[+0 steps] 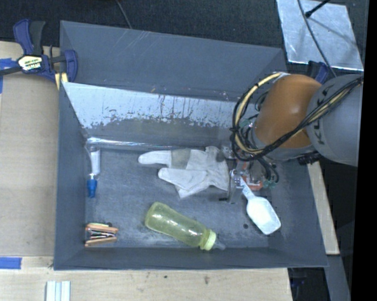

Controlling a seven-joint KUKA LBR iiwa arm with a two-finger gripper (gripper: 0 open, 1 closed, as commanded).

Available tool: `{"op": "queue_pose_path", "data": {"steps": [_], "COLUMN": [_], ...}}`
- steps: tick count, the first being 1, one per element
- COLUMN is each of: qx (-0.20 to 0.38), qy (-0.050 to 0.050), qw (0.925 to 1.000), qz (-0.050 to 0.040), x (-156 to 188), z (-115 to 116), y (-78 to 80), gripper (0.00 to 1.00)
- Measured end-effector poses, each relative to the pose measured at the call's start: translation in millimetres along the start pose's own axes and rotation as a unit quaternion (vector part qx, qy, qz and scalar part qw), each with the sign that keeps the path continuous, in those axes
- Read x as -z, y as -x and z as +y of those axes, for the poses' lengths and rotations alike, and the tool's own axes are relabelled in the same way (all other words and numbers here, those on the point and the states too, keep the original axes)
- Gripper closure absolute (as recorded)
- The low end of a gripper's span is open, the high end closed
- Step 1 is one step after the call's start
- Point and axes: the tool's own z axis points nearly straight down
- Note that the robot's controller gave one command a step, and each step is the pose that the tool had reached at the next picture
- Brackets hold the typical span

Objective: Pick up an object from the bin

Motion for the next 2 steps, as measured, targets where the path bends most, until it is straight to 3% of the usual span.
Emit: {"op": "queue_pose_path", "data": {"steps": [1, 2], "qx": [-0.034, -0.034], "qy": [0.000, 0.000], "qw": [0.9994, 0.9994], "qz": [-0.0013, -0.0013], "x": [-14.2, -14.2], "z": [29.9, 29.9], "y": [27.6, 27.6], "gripper": [1.00, 1.00]}}
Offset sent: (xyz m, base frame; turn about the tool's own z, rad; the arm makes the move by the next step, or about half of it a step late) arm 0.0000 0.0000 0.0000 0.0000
